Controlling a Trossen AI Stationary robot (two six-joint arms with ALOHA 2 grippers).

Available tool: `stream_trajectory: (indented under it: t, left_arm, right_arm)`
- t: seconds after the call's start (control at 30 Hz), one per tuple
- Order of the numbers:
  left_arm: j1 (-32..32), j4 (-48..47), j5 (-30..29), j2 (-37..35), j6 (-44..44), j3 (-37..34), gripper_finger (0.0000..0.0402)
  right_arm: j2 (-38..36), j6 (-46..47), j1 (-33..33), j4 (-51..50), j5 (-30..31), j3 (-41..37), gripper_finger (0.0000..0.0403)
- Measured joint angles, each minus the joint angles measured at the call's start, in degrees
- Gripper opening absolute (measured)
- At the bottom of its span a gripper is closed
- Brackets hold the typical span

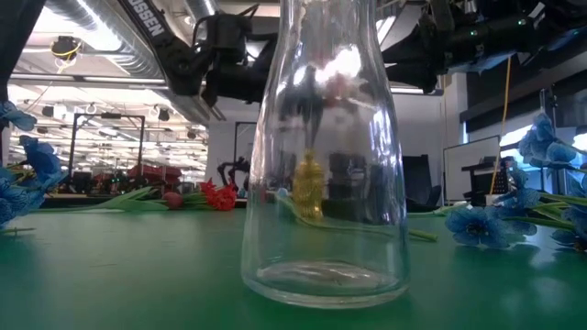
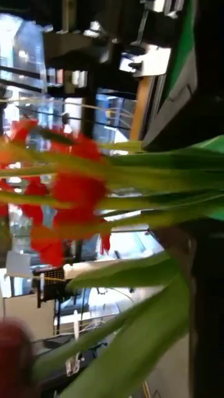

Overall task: Sort flowers into vase by color
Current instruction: Put the bottom red flowers into the yellow vase, then put the bottom white tulip into the transparent vase

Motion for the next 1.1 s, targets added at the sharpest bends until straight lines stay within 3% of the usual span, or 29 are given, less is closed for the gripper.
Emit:
stream_trajectory:
  t: [0.2, 0.4, 0.47, 0.53, 0.63, 0.73, 1.0, 1.1]
  left_arm:
    - [-2.7, -14.2, -5.4, -6.5, 2.3, 0.0, 0.0222]
    - [-7.2, -35.2, -14.8, -18.4, 3.4, 0.0, 0.0237]
    - [-8.9, -42.1, -17.6, -22.5, 1.9, 0.0, 0.0235]
    - [-10.2, -48.7, -19.3, -26.3, -0.6, 0.0, 0.0231]
    - [-11.1, -57.7, -19.6, -31.1, -5.2, 0.0, 0.0227]
    - [-11.2, -66.4, -19.7, -34.2, -10.1, 0.0, 0.0226]
    - [-10.8, -88.3, -19.1, -34.4, -23.4, 0.0, 0.0225]
    - [-11.0, -90.7, -14.2, -34.3, -26.6, -0.1, 0.0225]
  right_arm:
    - [0.0, -0.1, 0.0, 0.0, 0.2, 0.0, 0.0237]
    - [0.0, -0.4, 0.0, -0.1, 1.3, 0.0, 0.0237]
    - [0.0, -0.3, 0.0, -0.9, 4.8, 0.0, 0.0237]
    - [0.0, 1.9, 0.0, -3.4, 12.5, 0.0, 0.0237]
    - [0.8, 7.6, -0.1, -9.4, 23.1, 0.0, 0.0237]
    - [0.8, 12.3, -0.5, -15.7, 28.7, 0.0, 0.0237]
    - [0.9, 21.1, -3.1, -24.9, 26.9, 0.0, 0.0237]
    - [1.1, 21.1, -3.0, -23.5, 26.2, 0.0, 0.0237]
